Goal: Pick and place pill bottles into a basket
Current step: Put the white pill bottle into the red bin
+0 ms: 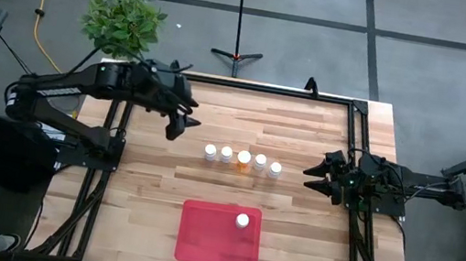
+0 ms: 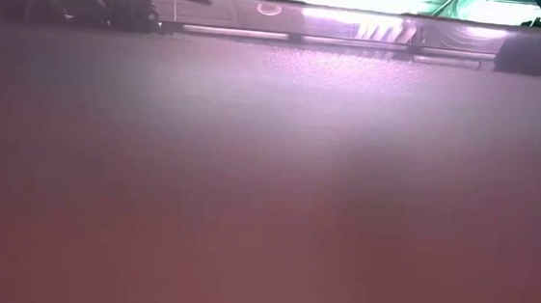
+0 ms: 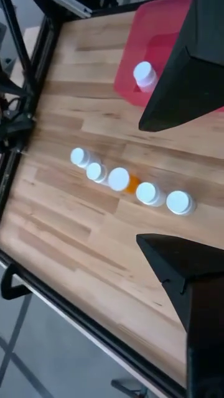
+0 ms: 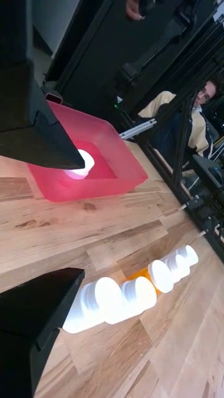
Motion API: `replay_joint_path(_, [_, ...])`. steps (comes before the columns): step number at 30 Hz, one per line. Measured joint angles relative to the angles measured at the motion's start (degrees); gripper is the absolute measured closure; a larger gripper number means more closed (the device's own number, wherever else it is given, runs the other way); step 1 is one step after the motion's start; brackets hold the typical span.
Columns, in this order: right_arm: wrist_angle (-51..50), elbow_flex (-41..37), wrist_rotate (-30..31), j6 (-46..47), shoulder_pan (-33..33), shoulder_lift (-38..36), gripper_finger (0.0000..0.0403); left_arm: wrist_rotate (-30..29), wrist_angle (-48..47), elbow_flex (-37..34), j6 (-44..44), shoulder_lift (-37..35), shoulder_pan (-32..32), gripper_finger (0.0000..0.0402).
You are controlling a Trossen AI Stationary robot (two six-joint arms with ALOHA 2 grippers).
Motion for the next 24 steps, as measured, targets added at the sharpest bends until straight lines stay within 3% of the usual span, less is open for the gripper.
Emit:
replay_joint_path(8, [0.0,0.0,0.0,0.0,0.0,0.0,0.0139,-0.3,-7.9,0.0,0.0,2.1,0.0,0.0085])
replay_joint_path(24, [0.4,0.0,0.0,0.0,0.0,0.0,0.0139,1.4,-8.0,0.0,3.7,10.3,0.0,0.0085])
